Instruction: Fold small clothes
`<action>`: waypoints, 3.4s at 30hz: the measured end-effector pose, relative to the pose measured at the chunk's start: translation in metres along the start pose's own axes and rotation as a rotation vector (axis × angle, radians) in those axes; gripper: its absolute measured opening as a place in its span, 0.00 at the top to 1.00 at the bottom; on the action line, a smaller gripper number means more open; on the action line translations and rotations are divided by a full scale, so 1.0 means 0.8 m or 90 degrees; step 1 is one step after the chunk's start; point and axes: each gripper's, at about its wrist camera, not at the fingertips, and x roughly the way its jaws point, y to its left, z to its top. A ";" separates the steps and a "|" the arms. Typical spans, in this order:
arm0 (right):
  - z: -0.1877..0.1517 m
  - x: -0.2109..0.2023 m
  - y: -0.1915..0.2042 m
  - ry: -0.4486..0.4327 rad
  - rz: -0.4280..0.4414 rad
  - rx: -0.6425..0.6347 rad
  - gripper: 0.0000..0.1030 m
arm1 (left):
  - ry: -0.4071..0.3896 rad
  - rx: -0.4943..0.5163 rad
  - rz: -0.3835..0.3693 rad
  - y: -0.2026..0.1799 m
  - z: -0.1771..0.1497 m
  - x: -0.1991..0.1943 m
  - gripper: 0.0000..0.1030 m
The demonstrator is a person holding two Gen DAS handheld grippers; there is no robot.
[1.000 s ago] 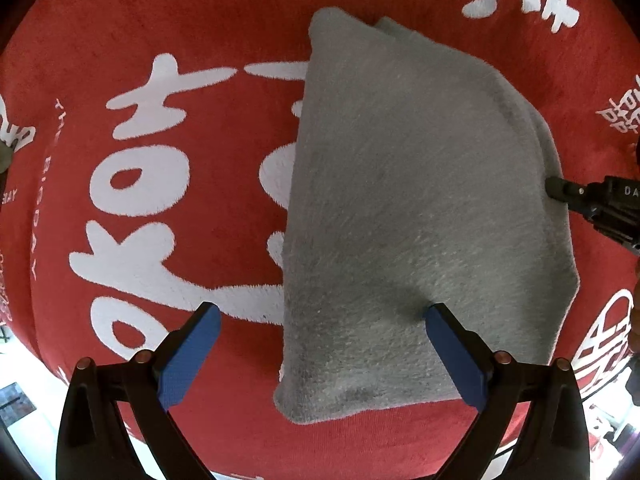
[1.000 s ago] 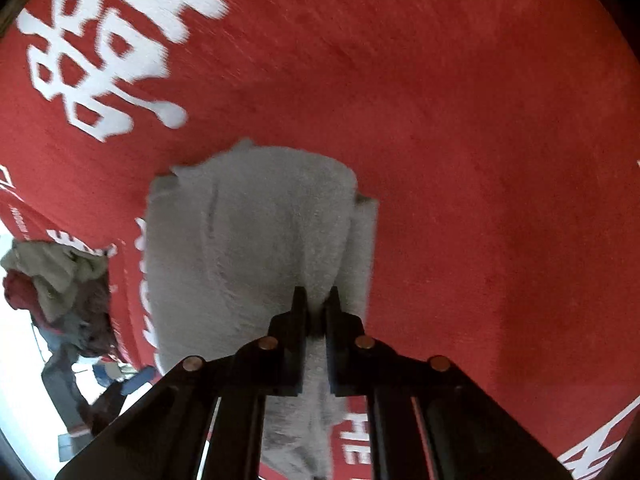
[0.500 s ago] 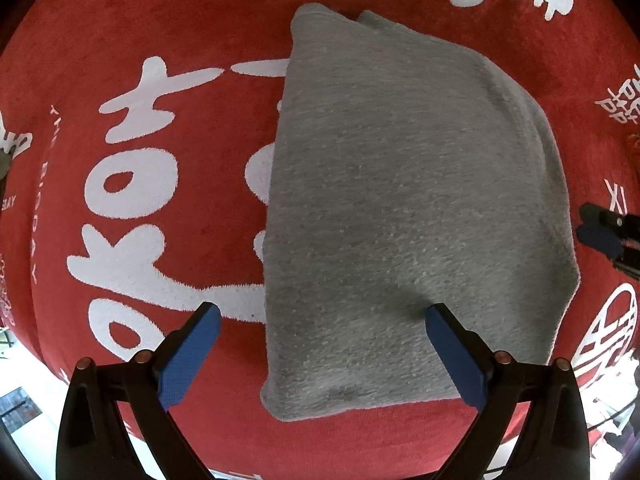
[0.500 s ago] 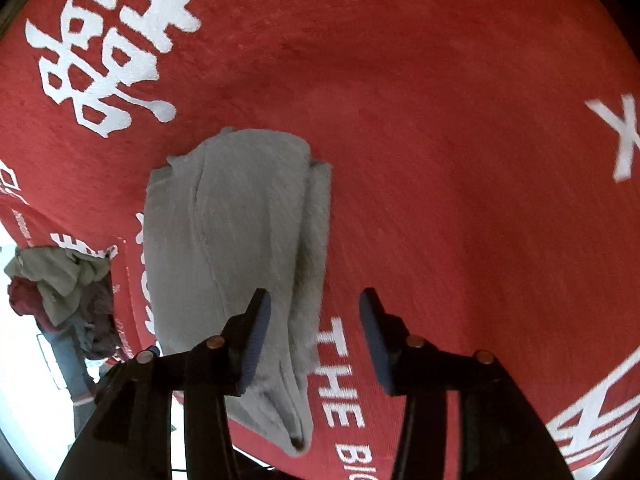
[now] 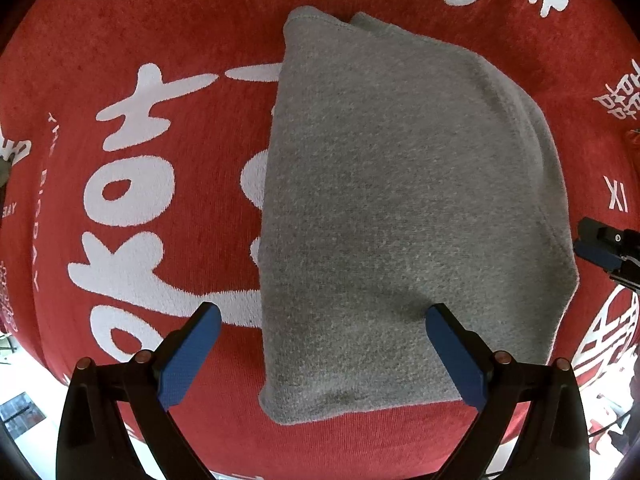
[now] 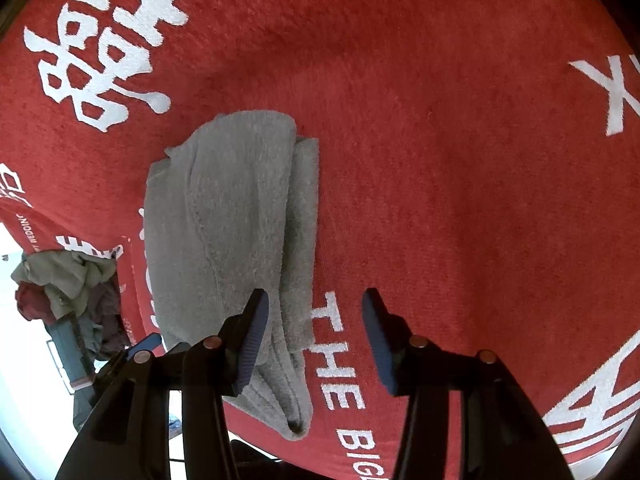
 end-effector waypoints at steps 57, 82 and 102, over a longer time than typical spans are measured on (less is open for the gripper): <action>-0.071 0.035 0.113 0.031 0.404 -0.031 0.68 | -0.111 0.061 -0.367 0.185 -0.077 -0.082 0.46; -0.173 0.095 0.173 0.002 0.140 -0.102 0.42 | -0.194 -0.016 -0.095 0.280 -0.153 -0.063 0.00; -0.255 0.126 0.152 -0.005 -0.053 -0.118 0.86 | -0.129 -0.024 -0.027 0.266 -0.176 -0.082 0.00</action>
